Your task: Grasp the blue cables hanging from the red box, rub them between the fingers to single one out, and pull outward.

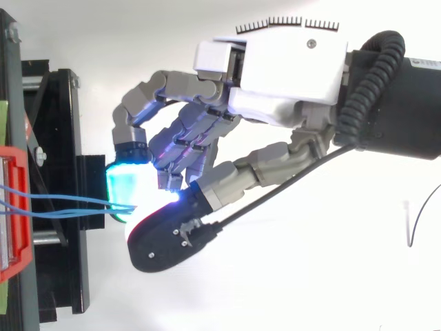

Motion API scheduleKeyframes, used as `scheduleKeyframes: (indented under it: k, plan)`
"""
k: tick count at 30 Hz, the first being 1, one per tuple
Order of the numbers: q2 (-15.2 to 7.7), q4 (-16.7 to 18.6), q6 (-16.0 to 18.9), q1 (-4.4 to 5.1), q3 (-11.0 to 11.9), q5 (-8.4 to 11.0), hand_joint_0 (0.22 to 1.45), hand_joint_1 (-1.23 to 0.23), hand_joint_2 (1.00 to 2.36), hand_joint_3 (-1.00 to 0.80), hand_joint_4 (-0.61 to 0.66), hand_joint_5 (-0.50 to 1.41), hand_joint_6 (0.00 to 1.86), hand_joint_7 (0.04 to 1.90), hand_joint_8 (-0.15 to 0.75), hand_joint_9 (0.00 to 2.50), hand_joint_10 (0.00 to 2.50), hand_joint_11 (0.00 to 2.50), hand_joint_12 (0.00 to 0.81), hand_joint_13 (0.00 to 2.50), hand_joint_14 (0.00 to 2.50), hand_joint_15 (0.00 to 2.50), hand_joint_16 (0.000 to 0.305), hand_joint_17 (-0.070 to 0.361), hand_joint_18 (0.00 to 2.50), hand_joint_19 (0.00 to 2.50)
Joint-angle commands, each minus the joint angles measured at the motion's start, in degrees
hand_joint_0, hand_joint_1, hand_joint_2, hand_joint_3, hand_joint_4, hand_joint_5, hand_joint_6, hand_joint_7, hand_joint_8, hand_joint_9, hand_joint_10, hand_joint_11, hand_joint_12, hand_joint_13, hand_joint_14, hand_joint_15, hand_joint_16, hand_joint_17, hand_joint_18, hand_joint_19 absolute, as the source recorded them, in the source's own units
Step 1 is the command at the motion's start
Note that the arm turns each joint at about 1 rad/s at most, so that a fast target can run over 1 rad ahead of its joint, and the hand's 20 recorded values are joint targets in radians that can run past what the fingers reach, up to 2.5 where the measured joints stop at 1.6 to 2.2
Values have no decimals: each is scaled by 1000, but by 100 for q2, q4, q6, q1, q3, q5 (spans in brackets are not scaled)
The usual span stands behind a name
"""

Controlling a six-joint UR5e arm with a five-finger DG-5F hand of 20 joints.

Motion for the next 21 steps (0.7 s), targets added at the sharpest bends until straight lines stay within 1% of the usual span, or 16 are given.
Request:
scheduleKeyframes:
  k: [1, 7, 12, 15, 21]
  plan:
    - [-3, 0, 0, 0, -2, 0, 624, -759, 1005, -442, 107, -184, 892, 1107, 330, 848, 18, 824, 403, 896, 19, 639, 55, 124, 872, 681]
    - [6, 0, 0, 0, -2, 0, 650, -781, 1011, -346, 41, -184, 903, 1136, 333, 863, 19, 830, 405, 905, 19, 638, 55, 124, 892, 670]
    - [6, 0, 35, 0, -2, 0, 686, -810, 1010, -360, -4, -196, 915, 1087, 327, 843, 18, 831, 404, 905, 19, 624, 55, 124, 890, 651]
    - [6, 0, 106, 0, 7, 0, 699, -836, 1006, -421, 29, -206, 912, 1038, 315, 804, 17, 825, 402, 890, 20, 626, 55, 125, 881, 641]
    - [-3, 0, 158, 0, 7, 0, 698, -879, 1000, -500, 83, -206, 904, 1028, 313, 796, 18, 830, 396, 880, 19, 626, 56, 125, 871, 625]
